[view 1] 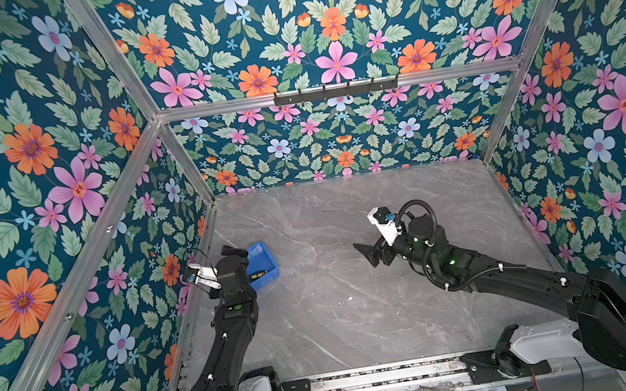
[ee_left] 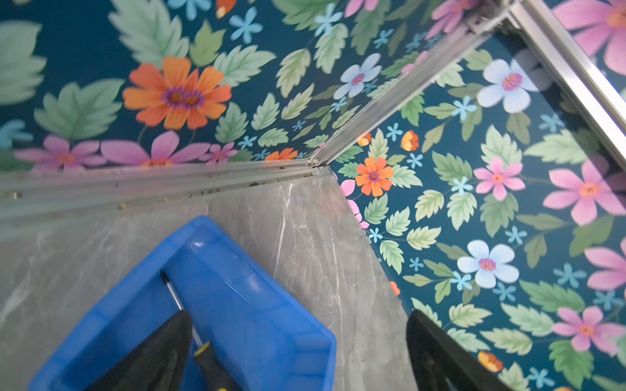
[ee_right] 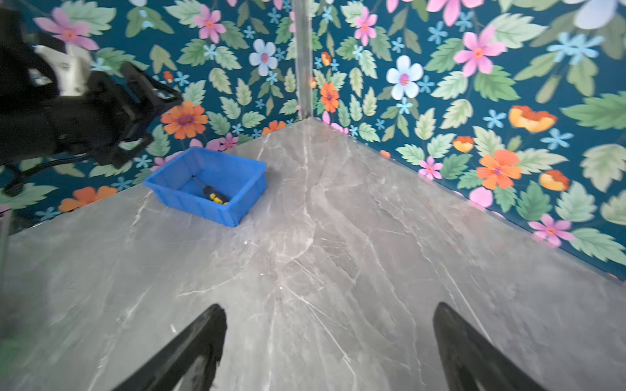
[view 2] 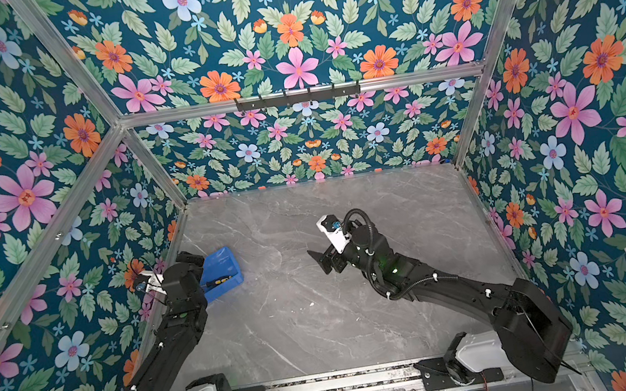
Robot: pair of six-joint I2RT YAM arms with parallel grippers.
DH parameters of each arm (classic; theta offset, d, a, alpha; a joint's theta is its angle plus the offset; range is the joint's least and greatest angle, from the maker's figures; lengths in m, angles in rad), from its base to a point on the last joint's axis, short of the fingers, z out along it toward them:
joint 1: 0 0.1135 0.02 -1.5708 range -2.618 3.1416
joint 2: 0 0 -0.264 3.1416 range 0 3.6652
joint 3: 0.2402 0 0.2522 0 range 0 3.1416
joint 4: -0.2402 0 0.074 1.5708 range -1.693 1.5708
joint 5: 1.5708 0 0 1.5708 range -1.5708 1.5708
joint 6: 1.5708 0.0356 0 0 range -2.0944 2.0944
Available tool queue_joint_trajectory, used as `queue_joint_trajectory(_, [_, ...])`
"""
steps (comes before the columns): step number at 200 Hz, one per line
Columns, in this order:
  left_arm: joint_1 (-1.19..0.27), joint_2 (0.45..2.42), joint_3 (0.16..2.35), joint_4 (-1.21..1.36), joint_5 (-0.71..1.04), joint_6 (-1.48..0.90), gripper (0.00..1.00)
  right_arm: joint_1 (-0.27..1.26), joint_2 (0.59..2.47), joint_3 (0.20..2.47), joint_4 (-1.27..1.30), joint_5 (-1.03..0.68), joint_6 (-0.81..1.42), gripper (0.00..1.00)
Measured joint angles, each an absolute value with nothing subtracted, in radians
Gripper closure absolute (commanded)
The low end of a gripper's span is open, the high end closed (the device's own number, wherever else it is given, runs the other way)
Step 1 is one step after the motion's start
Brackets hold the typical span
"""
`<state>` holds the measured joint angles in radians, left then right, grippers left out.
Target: Put the screwdriver in the bin
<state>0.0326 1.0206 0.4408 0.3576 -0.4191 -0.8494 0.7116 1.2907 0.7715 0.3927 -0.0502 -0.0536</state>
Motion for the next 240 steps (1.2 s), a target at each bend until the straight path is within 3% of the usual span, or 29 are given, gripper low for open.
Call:
queue_joint_trajectory(40, [0.033, 0.994, 0.329, 0.57, -0.318, -0.472, 0.0, 0.571, 1.222, 0.677, 0.408, 0.006, 0.008, 0.01])
queue_joint_trajectory(109, [0.033, 1.103, 0.215, 0.842, -0.087, -0.101, 0.0, 0.287, 1.185, 0.5, 0.482, 0.241, 0.065, 0.01])
queue_joint_trajectory(157, [0.033, 1.278, 0.188, 0.996, -0.03, -0.023, 0.0, 0.223, 1.295, 0.477, 0.551, 0.363, 0.013, 0.01])
queue_joint_trajectory(240, [0.033, 1.608, 0.225, 1.281, -0.028, -0.04, 0.0, 0.147, 1.314, 0.405, 0.618, 0.35, -0.055, 0.01])
